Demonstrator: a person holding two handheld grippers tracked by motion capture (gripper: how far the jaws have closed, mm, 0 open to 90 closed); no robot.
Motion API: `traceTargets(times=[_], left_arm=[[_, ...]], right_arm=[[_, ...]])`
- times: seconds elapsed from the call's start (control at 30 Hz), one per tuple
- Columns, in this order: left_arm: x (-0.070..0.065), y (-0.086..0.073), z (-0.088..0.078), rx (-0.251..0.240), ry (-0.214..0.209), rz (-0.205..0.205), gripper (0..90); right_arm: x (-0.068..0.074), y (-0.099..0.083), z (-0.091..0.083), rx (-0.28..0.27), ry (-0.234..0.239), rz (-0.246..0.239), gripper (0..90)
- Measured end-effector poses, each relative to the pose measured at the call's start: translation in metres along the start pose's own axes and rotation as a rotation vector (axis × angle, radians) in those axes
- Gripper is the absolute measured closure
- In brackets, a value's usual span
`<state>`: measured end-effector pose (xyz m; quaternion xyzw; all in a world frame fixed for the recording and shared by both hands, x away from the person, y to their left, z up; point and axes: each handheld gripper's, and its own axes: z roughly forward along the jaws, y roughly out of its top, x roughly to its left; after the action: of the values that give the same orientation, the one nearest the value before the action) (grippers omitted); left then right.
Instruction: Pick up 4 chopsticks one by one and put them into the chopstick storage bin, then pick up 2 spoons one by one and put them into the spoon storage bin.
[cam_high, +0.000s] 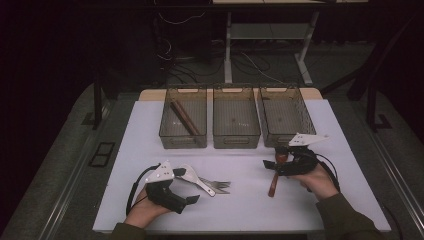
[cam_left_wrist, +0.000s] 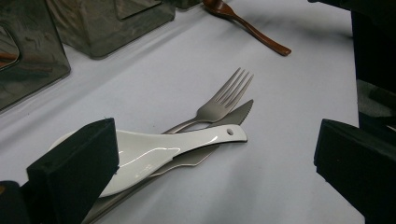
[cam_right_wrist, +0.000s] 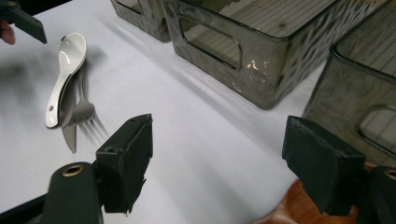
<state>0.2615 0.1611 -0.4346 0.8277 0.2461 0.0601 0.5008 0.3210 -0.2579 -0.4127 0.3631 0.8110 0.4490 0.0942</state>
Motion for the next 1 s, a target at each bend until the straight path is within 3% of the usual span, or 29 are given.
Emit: traceTargets(times=[0.03,0.1,0.13,0.33,0.5,0.63,1.0], left_arm=[[0.0,0.0,0.0,-0.001,0.0,0.0,0.0],[-0.001,0.0,0.0,-0.001,-0.001,0.003,0.0],[-0.001,0.0,0.0,0.001,0.0,0.004,0.0],[-0.001,0.0,0.0,0.0,0.0,0.005,0.0],[-0.001,0.0,0.0,0.003,0.001,0.007,0.0],[-0.001,0.0,0.001,0.004,0.0,0.004,0.0],[-0.001,0.0,0.001,0.007,-0.001,0.006,0.0]], right_arm=[[-0.001,0.0,0.0,0.003,-0.011,-0.003,25.1],[-0.005,-0.001,0.0,0.006,-0.042,-0.002,36.5],[-0.006,-0.002,0.0,0.004,-0.061,-0.004,38.0],[-0.017,0.0,0.005,0.028,-0.116,0.013,64.1],[-0.026,0.003,0.014,0.064,-0.132,0.017,81.9],[-0.028,0.01,0.021,0.074,-0.142,-0.003,88.7],[-0.037,0.011,0.049,0.178,-0.215,-0.026,89.2]])
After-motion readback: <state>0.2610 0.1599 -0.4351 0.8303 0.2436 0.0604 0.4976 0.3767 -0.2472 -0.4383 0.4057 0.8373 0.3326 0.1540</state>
